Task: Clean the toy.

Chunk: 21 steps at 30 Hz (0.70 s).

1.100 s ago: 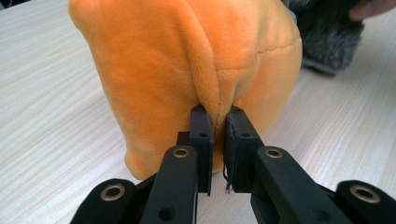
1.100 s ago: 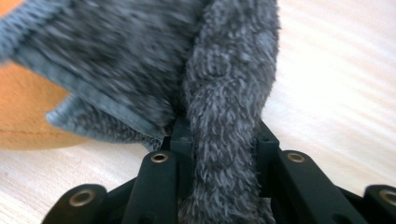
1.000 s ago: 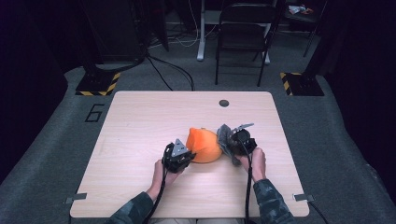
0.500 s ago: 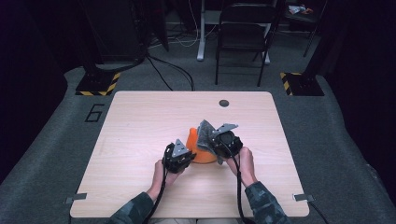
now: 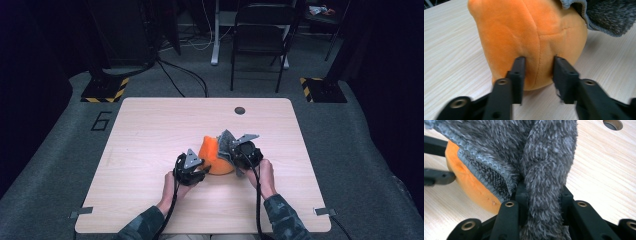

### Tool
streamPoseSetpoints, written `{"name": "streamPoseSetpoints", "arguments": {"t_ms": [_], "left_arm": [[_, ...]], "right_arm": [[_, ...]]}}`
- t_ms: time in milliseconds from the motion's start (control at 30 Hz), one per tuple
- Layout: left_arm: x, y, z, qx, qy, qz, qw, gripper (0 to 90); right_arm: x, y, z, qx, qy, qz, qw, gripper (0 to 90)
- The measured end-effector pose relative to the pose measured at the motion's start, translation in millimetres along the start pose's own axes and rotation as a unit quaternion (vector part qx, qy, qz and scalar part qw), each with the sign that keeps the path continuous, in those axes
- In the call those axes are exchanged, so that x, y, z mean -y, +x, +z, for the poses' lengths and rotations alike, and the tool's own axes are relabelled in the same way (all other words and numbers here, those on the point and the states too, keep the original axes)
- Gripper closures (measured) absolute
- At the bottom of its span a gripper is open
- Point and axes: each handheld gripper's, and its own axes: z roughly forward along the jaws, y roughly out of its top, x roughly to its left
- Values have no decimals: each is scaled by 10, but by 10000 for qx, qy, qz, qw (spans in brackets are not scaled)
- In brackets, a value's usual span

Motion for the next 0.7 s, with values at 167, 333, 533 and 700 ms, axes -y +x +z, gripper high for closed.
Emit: {"name": "streamPoseSetpoints", "arguments": {"t_ms": [167,333,533,700], "left_arm": [[-11,-81,41,-255,106,254,9993,465],[24,-108,115,-403,36,306,9987,601],[50,-63,110,-392,-28,278,9988,753],[63,-38,105,-332,-43,195,9992,765]], "right_arm": [[-2,2,6,-14,-6,6,10000,699],[-11,12,26,-20,-47,-20,10000,699],[-50,4,-9,21,-126,-89,9999,697],[-186,133,-152,-24,-405,-242,9989,697]]}}
